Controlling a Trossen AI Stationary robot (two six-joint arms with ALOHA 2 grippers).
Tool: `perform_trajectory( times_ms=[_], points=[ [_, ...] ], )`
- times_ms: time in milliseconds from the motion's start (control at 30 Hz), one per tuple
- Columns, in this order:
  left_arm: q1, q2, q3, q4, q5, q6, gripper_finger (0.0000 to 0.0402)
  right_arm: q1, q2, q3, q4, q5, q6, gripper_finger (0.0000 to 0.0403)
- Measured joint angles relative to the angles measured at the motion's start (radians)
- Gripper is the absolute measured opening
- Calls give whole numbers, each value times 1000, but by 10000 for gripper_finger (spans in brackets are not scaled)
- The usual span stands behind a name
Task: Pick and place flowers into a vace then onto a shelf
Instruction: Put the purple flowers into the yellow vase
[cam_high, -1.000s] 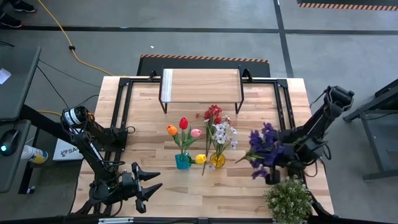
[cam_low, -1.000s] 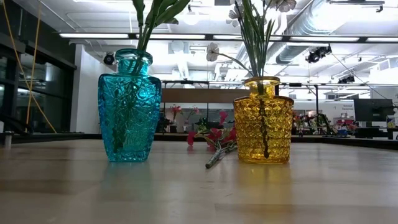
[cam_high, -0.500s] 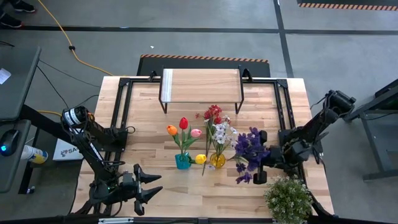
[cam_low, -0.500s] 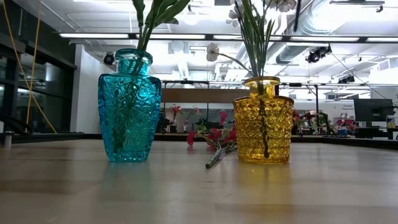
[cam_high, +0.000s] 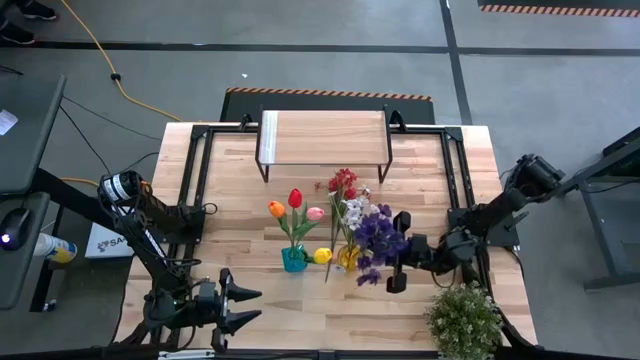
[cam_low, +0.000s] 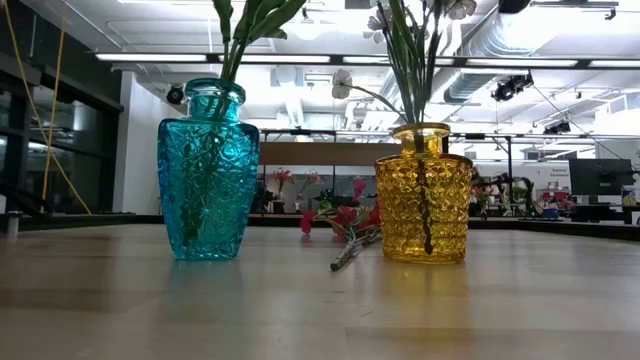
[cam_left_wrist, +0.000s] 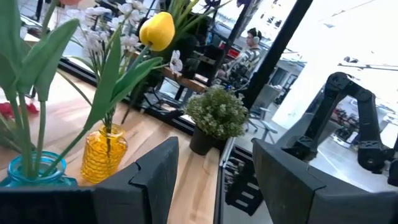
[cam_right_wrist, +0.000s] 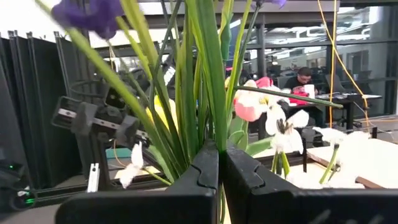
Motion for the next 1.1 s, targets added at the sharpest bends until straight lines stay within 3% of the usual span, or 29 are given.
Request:
perform_trajectory(
  times_ms=[467, 1100],
  points=[
    [0, 0, 0, 0, 19, 0, 239, -15, 73, 0, 9, 113, -1, 0],
    [0, 0, 0, -1, 17, 0, 239, -54, 73, 0, -128, 96, 137, 0]
  ],
)
